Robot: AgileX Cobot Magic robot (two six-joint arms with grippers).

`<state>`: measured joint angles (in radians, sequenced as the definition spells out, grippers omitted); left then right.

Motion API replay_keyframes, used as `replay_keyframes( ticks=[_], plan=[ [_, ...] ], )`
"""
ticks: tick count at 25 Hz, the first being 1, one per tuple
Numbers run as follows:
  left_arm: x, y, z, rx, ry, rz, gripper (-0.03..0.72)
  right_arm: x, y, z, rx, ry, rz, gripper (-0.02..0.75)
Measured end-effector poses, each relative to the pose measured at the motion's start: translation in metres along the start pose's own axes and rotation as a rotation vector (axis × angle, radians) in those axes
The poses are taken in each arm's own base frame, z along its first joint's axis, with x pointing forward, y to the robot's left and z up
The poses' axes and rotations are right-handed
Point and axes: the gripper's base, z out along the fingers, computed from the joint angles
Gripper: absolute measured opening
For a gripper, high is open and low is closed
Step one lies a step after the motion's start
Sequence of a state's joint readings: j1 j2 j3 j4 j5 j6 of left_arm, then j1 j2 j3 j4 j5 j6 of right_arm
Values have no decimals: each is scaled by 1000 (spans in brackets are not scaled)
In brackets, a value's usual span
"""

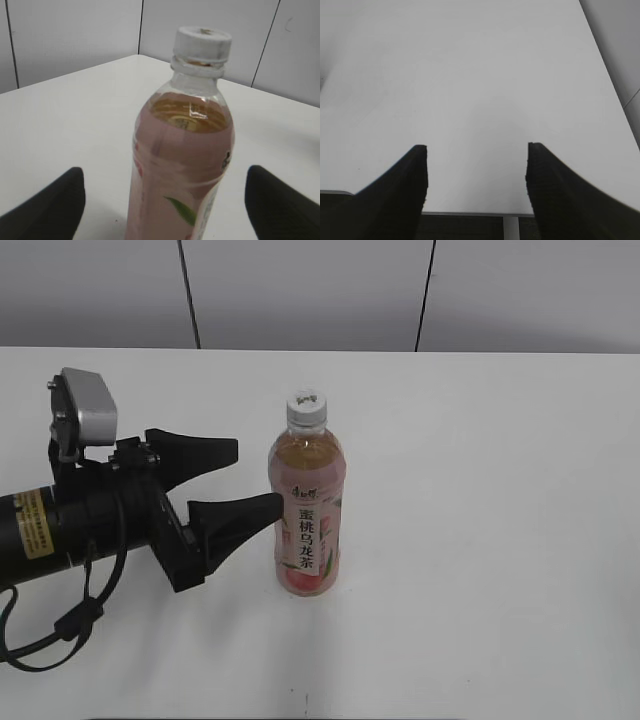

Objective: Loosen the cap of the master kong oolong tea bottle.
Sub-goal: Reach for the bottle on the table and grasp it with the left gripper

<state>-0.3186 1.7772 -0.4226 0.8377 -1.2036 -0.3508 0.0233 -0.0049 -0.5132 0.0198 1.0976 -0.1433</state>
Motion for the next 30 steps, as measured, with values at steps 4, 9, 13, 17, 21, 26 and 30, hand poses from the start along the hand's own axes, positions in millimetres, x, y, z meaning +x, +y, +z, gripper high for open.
replay_keyframes(
  ticks=[4,9,13,17,21,26,30],
  plan=[
    [-1,-4,4,16,-4,5,591,0,0,0,0,0,0,473],
    [-8,-2,15,39,-30,30,591,0,0,0,0,0,0,473],
    [-7,2,25,51,-30,25,591,0,0,0,0,0,0,473],
    [-3,2,38,81,-23,22,591,0,0,0,0,0,0,473],
    [1,0,52,113,-19,21,591,0,0,0,0,0,0,473],
    [5,4,64,125,-18,4,591,0,0,0,0,0,0,473],
    [6,6,66,121,-18,-1,591,0,0,0,0,0,0,473]
  ],
)
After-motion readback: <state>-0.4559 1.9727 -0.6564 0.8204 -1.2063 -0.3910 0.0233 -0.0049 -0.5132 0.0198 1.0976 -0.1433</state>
